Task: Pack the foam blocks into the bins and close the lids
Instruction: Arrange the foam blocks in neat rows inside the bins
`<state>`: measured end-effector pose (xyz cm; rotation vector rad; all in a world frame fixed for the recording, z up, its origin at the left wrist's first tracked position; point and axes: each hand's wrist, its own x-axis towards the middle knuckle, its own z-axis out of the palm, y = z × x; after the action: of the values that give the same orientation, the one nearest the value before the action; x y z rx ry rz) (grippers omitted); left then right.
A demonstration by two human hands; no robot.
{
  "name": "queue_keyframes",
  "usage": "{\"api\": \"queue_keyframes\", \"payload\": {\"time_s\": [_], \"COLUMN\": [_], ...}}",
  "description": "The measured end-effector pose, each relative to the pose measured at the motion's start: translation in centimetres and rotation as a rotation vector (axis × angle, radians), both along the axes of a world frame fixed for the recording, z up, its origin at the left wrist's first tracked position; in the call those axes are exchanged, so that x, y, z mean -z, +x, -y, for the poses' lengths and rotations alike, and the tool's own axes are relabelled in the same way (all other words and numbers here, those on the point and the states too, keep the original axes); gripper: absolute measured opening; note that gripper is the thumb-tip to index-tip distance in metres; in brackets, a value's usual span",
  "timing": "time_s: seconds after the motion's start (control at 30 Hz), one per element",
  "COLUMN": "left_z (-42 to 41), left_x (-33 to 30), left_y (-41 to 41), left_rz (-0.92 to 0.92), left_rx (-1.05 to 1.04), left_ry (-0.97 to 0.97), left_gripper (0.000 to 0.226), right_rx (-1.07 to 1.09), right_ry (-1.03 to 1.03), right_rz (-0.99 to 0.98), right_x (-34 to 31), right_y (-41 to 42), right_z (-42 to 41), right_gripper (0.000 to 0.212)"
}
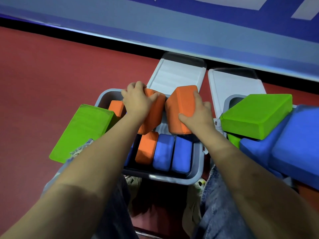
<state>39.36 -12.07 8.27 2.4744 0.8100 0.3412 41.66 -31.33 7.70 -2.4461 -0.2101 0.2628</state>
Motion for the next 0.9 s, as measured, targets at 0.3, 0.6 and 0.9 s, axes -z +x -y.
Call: {"api": "queue_keyframes", "payload": {"time_s": [0.3, 0.6, 0.9], "left_z": [0.9, -1.3, 1.6], "left_x": [0.7, 2.4, 2.5], "left_y": [-0.7, -2.1, -6.3], "left_rz": [-0.100, -0.305, -0.300], "left_rx": [-0.040, 0.076, 0.161], "left_ry": [-0.026, -0.168, -0.105], "left_gripper": [0.056, 0.116, 0.122], "right_rx": [-0.011, 0.020, 0.043], "right_ry": [-0.004, 0.031, -0.003], "right_rz": [-0.010, -0.040, -0.049], "right_x": [0.2, 0.6, 0.4], "right_y": [-0.3, -0.2, -0.3], "right_z": [-0.1, 0.0, -1.2], "right_gripper": [0.092, 0.091, 0.092]}}
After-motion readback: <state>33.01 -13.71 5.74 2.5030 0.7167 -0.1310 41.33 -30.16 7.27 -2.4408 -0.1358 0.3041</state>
